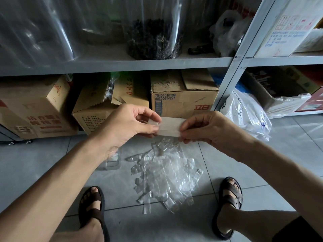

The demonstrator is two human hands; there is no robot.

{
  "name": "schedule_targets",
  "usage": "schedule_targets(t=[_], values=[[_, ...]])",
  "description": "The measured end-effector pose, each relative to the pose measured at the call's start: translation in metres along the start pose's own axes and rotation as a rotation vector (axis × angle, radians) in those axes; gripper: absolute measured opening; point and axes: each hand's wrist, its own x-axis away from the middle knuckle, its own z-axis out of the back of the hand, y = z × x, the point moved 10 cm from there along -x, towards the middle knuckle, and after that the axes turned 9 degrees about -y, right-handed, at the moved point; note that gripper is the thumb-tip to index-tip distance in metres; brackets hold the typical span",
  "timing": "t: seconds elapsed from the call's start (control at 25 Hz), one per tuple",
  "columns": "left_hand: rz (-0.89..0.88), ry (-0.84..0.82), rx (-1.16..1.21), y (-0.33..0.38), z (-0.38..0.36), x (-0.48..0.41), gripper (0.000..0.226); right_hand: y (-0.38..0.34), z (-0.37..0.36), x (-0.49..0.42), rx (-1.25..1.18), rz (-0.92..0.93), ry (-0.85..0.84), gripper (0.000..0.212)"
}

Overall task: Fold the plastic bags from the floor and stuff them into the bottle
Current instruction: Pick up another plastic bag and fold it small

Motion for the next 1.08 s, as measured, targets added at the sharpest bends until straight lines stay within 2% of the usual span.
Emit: schedule_targets(t=[0.2, 0.4, 0.64, 0.88, 1.08], values=[[-0.012, -0.017, -0.142, 0.005, 0.003, 0.0, 0.031, -0.008, 0.011, 0.0, -0.098, 0.045, 0.086, 0.01], [-0.053, -0.114, -0.256, 0.009, -0.015, 0.005, 0.043, 0.008, -0.009, -0.004, 0.169, -0.043, 0.023, 0.014], [-0.019, -0.055, -0.119, -0.002, -0.006, 0.003, 0.055, 0.025, -0.02, -0.005, 0.113, -0.154, 0.009, 0.01], [0.002, -0.026, -0.048, -0.006, -0.011, 0.001, 0.049, 0.022, -0.024, -0.004, 0.018, -0.119, 0.008, 0.01], [0.061, 0.01, 0.06, -0.013, -0.013, 0.002, 0.044, 0.016, -0.015, -0.004, -0.01, -0.051, 0.095, 0.008]])
